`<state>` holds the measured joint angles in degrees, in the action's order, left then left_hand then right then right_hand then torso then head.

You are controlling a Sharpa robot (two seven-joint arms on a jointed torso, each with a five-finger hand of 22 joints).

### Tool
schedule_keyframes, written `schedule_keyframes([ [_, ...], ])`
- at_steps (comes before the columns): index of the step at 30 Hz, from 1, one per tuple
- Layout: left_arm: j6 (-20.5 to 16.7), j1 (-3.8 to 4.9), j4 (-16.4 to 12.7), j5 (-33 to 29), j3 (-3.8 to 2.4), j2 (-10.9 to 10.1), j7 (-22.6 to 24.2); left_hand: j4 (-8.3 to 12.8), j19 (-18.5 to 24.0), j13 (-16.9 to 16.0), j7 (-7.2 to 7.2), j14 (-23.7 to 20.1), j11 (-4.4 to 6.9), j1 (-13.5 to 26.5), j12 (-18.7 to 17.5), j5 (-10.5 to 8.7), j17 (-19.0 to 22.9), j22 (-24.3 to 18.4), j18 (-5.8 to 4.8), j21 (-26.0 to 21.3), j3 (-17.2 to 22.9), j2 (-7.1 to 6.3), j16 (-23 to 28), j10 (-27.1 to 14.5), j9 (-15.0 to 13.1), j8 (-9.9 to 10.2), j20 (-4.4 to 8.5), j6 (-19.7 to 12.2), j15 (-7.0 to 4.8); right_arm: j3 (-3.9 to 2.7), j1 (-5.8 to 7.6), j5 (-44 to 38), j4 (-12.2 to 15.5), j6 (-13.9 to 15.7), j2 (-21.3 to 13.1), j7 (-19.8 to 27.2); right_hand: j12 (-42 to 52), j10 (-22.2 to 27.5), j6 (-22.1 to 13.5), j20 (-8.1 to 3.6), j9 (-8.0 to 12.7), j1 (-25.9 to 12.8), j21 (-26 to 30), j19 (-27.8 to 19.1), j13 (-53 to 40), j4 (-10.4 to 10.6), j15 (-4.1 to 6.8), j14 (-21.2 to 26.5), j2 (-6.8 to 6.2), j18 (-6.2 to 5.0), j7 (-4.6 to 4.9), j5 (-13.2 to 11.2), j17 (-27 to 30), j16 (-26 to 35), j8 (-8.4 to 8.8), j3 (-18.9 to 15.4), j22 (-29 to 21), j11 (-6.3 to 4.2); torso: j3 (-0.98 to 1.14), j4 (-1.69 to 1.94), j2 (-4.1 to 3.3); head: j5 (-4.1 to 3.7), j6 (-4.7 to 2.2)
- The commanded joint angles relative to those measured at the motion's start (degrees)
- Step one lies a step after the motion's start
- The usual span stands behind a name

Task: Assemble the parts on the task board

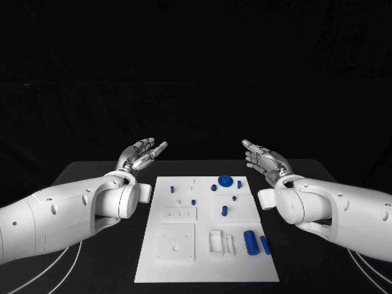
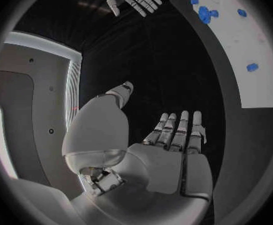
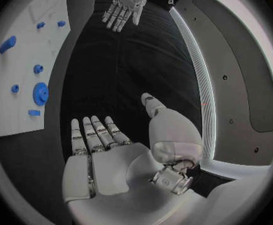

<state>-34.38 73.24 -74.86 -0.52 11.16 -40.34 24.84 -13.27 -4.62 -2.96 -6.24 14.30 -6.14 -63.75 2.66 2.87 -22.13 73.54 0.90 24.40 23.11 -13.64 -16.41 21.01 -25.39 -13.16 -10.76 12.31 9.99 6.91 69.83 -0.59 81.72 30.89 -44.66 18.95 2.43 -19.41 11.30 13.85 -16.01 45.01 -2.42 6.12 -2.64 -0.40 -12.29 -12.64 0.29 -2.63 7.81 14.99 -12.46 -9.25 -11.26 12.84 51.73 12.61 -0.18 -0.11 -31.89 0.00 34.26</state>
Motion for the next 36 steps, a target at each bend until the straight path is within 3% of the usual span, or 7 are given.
schedule_keyframes([
  [1, 5.0, 0.41, 0.5, -0.3, 0.18, 0.3, -1.7, -0.5, -0.1, -0.2, -0.15, 0.8, -0.33, -2.6, 0.4, 0.34, -0.9, 2.9, -0.9, 1.3, 1.0, -0.54, -0.9, 0.9, -1.0, -0.8, -0.65, 0.8, 0.39, 0.69, 1.22, -1.9, -1.2, -11.1, 0.0, -7.0, 0.2, -0.5, 0.4, 0.22, -0.3, 0.6, -0.4, 0.3, -0.1, 0.1, -0.41, 0.0, 0.06, -0.6, 4.57, 0.3, -0.2, -0.3, -0.24, 0.2, 1.9, 0.11, 0.0, 0.0, -0.02, -0.02, 0.01],
  [12, 5.0, 0.4, 1.6, -0.3, 0.16, 0.7, -1.7, -0.7, -0.1, -0.2, -0.2, 0.8, -0.53, -2.7, 0.4, 0.34, -1.0, 2.9, -0.9, 1.4, 0.9, -0.48, -1.0, 1.0, -0.9, -0.7, -0.67, 0.8, 0.42, 1.73, 2.74, -5.1, -6.5, -13.6, 0.8, -7.8, 1.0, -4.3, 2.8, 0.13, -2.4, 3.5, -0.7, 1.6, -0.6, -1.5, -1.11, -2.3, 0.82, -1.0, 5.16, 0.4, -2.1, -2.1, -2.32, 0.8, 6.0, 0.59, -0.1, -0.08, 0.1, 0.36, 0.39],
  [18, 6.9, 0.4, 0.7, -0.2, 0.16, -0.3, -1.7, -1.0, 0.1, -0.5, -0.88, 1.4, -1.16, -3.2, 0.8, 0.32, -1.7, 2.8, -0.9, 1.9, 0.1, 0.13, -1.5, 3.0, -1.5, -1.1, -0.68, 1.2, 0.62, 1.68, 2.74, -11.3, -9.5, -12.8, 2.6, -6.0, 3.1, -15.7, 10.5, 0.31, -7.6, 10.3, -1.3, 4.8, -1.8, -8.7, -2.29, -10.7, 0.76, -1.9, 6.17, 3.0, -7.4, -7.7, -7.83, 3.9, 14.1, 1.33, -0.13, -0.15, 0.03, 0.5, 0.37],
  [20, 7.5, 0.41, 0.3, 0.4, 0.15, -0.7, -1.2, -0.7, 0.2, -0.9, -3.83, 1.4, -2.37, -4.0, 1.5, 0.31, -1.7, 2.8, -0.9, 2.4, -1.0, 1.09, -1.5, 6.2, -5.3, -3.7, -0.58, 4.7, 0.84, 1.58, 2.74, -15.2, -11.2, -12.7, 3.5, -5.9, 3.8, -18.5, 12.8, 0.4, -7.8, 12.5, -2.0, 7.8, -2.0, -11.8, -3.26, -13.4, 0.39, -2.55, 6.91, 4.2, -8.2, -9.0, -8.7, 6.6, 21.8, 2.03, -0.17, -0.19, -0.03, 0.45, 0.39],
  [23, 8.6, 0.43, -0.1, 1.3, 0.12, -1.1, -0.9, 0.8, -1.7, -1.9, -4.93, 6.0, -3.74, -5.9, 3.1, 0.47, -5.5, 2.6, -0.8, 3.4, -3.2, 2.89, -5.1, 13.0, -8.2, -6.1, -0.15, 8.8, 1.48, 1.32, 2.76, -20.0, -12.8, -12.4, 4.3, -5.9, 5.4, -23.1, 16.7, 0.27, -7.9, 14.1, -2.9, 11.4, -2.5, -15.0, -3.62, -17.9, -0.18, -3.91, 7.37, 4.6, -8.8, -11.0, -10.15, 10.2, 23.9, 2.24, -0.22, -0.25, -0.1, 0.33, 0.4],
  [30, 11.0, 0.65, -1.4, 3.2, -0.19, -2.0, -1.7, 6.2, -13.6, -2.7, -6.92, 16.6, -6.04, -11.7, 5.7, 6.8, -5.7, 0.4, 2.28, 5.8, -6.9, 6.25, -8.9, 21.3, -6.7, -7.1, 2.64, 16.3, 3.6, -0.39, 3.42, -40.7, -17.5, -14.3, 6.4, -7.5, 9.2, -36.3, 28.7, -0.05, -8.2, 18.5, -6.8, 24.3, -3.8, -16.4, 1.59, -32.3, -3.29, -9.24, 4.78, 6.5, -10.9, -16.6, -13.73, 20.1, 23.0, -2.2, -0.16, -0.01, -0.93, 0.29, -0.08],
  [36, 11.9, 1.15, -3.2, 4.6, -0.87, -3.0, -2.4, 13.1, -25.2, -2.8, -6.65, 28.0, -5.68, -14.5, 7.3, 8.88, -4.4, -2.8, 4.92, 7.2, -2.9, 7.31, -11.2, 30.0, -4.4, -7.0, 4.84, 23.5, 0.5, -1.17, 4.83, -58.2, -19.4, -15.1, 7.8, -9.2, 10.2, -45.0, 34.2, -1.47, -7.9, 19.3, -11.2, 38.9, -4.9, -16.4, 7.85, -46.1, -4.53, -12.37, 2.84, 7.5, -14.3, -21.5, -13.87, 22.9, 20.9, -5.52, 0.12, 0.73, -2.46, -0.07, -0.89],
])
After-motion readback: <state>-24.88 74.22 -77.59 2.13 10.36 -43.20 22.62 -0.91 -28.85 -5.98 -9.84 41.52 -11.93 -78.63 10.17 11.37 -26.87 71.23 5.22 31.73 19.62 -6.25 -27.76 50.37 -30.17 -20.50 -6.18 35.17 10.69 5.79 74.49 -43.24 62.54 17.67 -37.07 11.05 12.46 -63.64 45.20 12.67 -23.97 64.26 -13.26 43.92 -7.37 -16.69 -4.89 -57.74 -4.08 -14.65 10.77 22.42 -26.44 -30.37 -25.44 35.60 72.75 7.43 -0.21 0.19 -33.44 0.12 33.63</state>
